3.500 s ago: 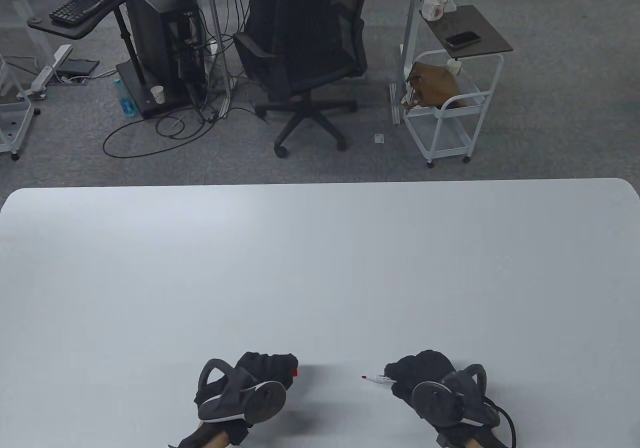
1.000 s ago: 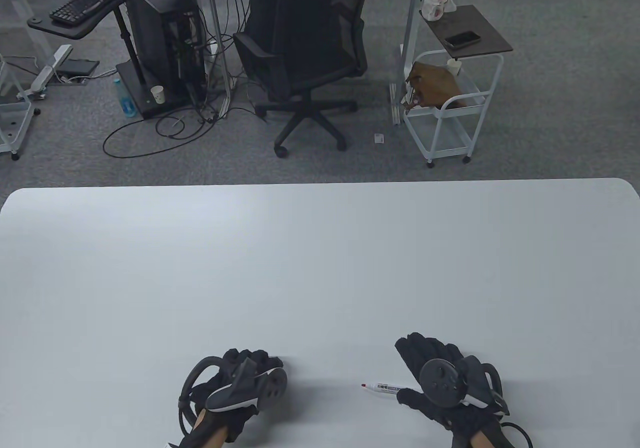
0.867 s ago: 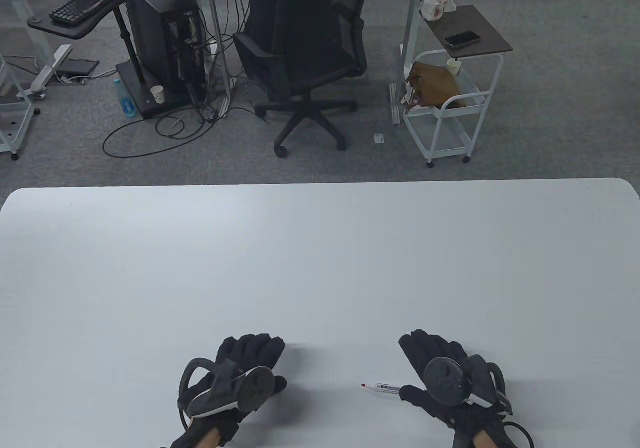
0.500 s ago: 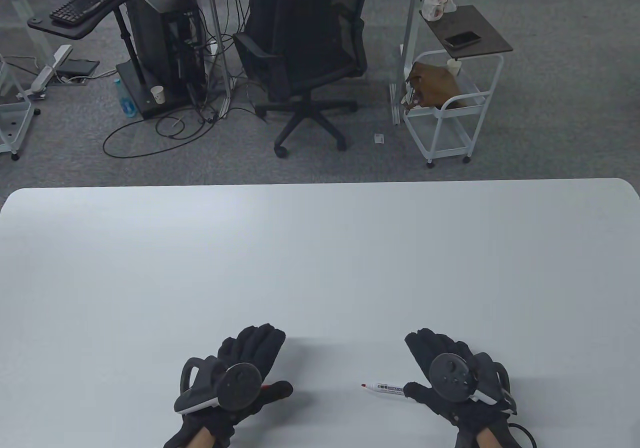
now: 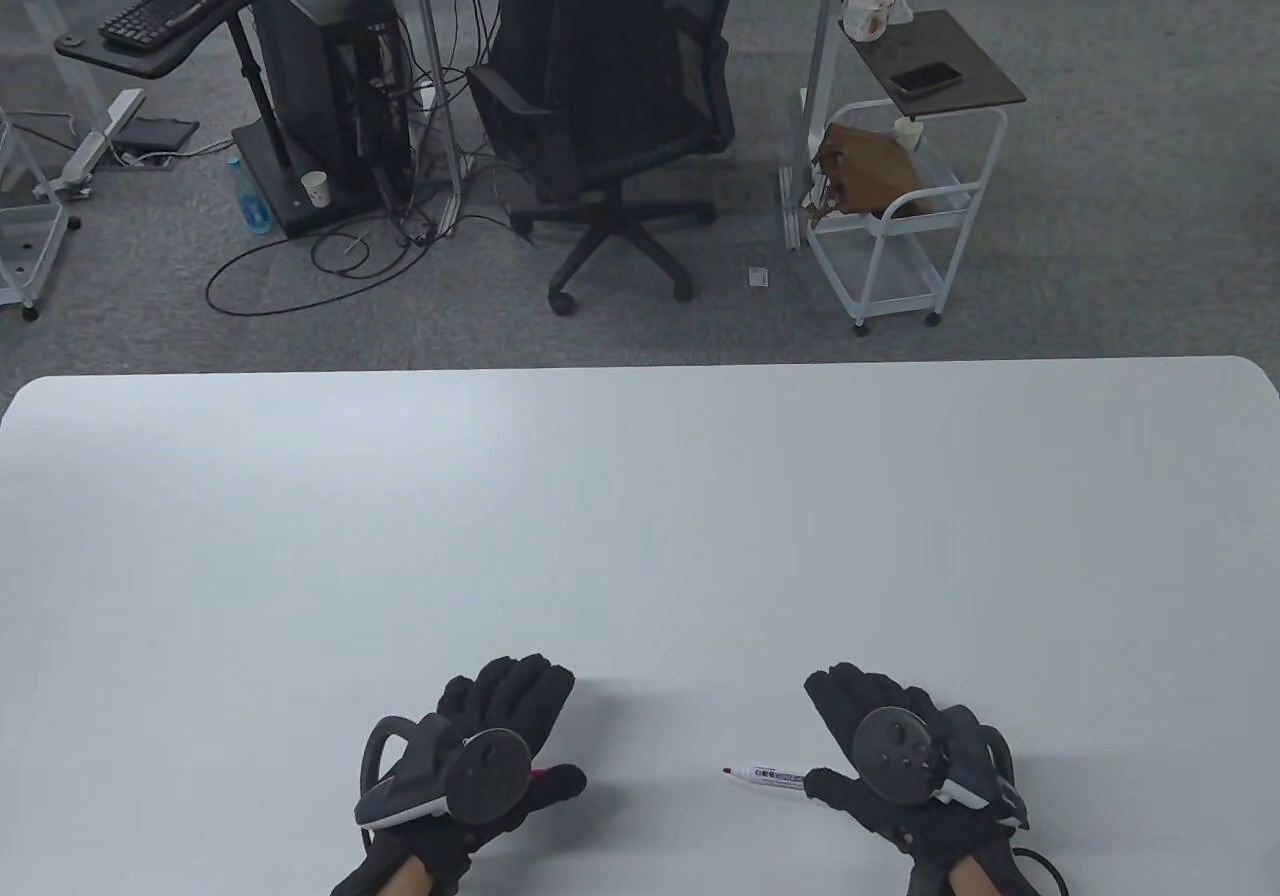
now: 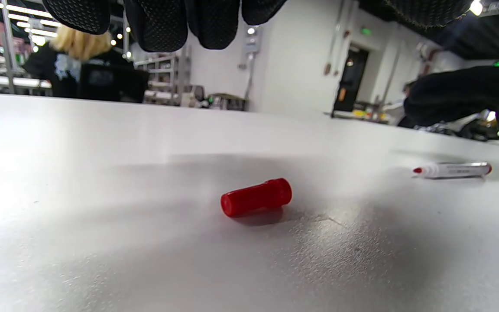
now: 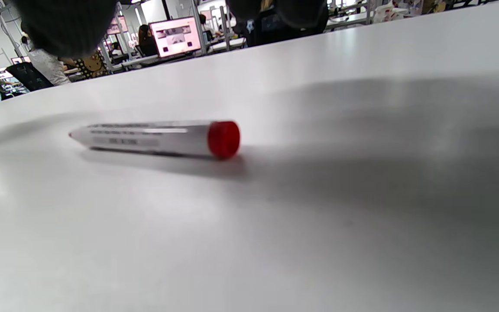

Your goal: Remove marker cap from marker with left hand

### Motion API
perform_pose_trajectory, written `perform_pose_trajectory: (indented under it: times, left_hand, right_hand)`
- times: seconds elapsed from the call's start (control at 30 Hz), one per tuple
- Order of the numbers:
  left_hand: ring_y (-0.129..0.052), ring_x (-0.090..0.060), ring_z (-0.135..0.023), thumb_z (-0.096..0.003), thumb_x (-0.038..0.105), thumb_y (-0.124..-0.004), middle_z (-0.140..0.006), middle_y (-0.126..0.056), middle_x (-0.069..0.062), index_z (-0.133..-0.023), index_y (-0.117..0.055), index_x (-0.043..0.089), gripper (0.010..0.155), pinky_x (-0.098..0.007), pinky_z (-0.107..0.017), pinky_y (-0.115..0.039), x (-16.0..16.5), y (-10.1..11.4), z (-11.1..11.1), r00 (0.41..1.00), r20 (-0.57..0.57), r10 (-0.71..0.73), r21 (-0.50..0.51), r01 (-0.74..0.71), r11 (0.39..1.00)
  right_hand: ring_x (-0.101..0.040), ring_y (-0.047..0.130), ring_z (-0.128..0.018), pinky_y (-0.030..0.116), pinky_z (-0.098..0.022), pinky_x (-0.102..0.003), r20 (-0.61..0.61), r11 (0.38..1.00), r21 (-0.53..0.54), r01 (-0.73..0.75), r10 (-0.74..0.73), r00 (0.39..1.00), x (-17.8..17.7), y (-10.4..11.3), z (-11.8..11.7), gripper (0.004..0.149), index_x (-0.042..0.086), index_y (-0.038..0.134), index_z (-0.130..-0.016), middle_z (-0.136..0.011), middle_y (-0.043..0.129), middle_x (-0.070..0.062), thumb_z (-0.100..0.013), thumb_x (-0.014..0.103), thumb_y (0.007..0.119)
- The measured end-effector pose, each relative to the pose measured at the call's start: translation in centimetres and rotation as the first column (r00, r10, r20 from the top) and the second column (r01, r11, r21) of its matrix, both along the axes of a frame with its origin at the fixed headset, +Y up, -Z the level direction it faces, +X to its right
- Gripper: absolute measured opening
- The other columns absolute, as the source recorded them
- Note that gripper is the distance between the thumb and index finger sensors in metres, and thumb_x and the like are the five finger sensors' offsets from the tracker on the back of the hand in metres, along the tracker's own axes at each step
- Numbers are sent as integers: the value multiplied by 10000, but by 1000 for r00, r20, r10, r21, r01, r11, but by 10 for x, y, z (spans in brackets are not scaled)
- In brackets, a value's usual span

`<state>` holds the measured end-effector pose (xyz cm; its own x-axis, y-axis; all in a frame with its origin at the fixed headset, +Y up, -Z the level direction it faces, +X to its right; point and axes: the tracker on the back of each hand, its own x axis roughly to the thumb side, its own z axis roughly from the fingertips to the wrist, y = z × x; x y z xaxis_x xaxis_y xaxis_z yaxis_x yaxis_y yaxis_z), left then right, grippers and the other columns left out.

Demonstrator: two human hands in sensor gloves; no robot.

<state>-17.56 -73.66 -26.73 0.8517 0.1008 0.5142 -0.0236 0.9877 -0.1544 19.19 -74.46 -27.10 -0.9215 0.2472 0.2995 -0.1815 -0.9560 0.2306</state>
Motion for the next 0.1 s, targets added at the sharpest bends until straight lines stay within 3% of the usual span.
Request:
perform_pose_trajectory:
  times: [0.1]
  left_hand:
    - [-485, -497, -1156, -524, 730, -501, -1263, -381, -164, -1204, -239, 215, 893, -706, -752, -463, 0, -1, 0, 1000, 2, -1, -2, 1, 1000]
  right_hand:
    - [-448, 494, -1082, 423, -760, -652, -1, 1000, -6, 0, 0, 1000, 0, 0, 0, 844, 281, 336, -1112, -1171, 405, -147, -421, 570, 725]
